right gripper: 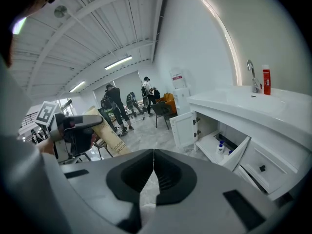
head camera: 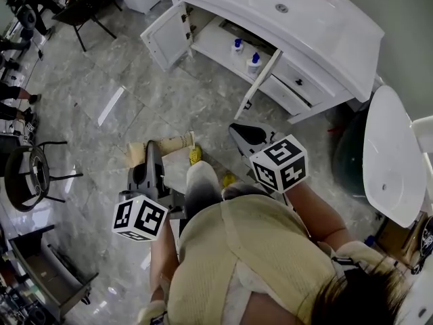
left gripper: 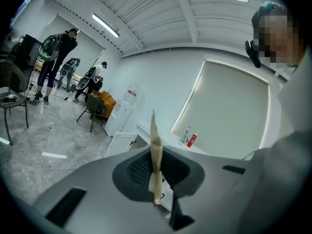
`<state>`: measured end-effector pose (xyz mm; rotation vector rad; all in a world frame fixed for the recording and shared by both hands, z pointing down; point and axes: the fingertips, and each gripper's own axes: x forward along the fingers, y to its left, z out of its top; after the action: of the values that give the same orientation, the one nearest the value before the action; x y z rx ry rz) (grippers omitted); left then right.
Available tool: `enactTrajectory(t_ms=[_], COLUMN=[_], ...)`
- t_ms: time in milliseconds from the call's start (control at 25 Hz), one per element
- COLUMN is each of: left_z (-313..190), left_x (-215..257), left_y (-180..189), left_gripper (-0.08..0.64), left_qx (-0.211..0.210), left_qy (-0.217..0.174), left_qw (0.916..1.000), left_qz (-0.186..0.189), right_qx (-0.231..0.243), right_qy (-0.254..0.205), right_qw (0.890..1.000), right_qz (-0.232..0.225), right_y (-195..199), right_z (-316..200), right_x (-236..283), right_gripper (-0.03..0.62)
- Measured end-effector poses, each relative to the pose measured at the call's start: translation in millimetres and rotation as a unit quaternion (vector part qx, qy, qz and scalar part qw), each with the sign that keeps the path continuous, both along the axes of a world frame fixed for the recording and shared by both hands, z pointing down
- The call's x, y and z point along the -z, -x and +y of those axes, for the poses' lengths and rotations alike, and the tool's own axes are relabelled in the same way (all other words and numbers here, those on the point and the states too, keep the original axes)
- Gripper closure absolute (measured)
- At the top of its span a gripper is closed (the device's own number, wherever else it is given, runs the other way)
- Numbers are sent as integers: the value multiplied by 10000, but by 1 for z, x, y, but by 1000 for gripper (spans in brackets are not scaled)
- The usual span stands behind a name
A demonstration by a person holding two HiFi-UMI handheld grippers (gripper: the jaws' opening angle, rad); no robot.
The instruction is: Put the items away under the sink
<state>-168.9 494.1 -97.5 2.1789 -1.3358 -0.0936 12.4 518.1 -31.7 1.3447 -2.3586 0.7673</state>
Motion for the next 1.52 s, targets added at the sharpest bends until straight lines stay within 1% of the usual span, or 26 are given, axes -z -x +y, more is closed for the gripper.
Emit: enactTrajectory(t_ms=[280,680,880,1120,1360,1520], left_z=[-30,-96,-130,-171,-209,-227], left_x=[-5,-12,-17,-22,-27,-35], left_y=[0,21,37,55,69,76], left_gripper=[506,506,506,506,506,506], left_qx=[-162,-305,-347,-434,-567,-741], left_qy=[-28,73,136,229,261,324], left_qw=[9999,9995,9993,9988,9980,9967], left_qz=[-36,24,56,85,75,63], right_qx=[-11,-10,1,-13,-76,-131], right_qy=[8,188,279,386,508,570], right_qw=[10000,9998,9996,9992,9987,9983], right_qz=[16,73,93,-58,-41,17], right_y=[6,37,57,85,104,115], right_z=[-26,-84,-117,-156,-188,-206], right_x=[-7,-16,-21,-20,-29,-33], right_gripper=[566,566,566,566,566,566])
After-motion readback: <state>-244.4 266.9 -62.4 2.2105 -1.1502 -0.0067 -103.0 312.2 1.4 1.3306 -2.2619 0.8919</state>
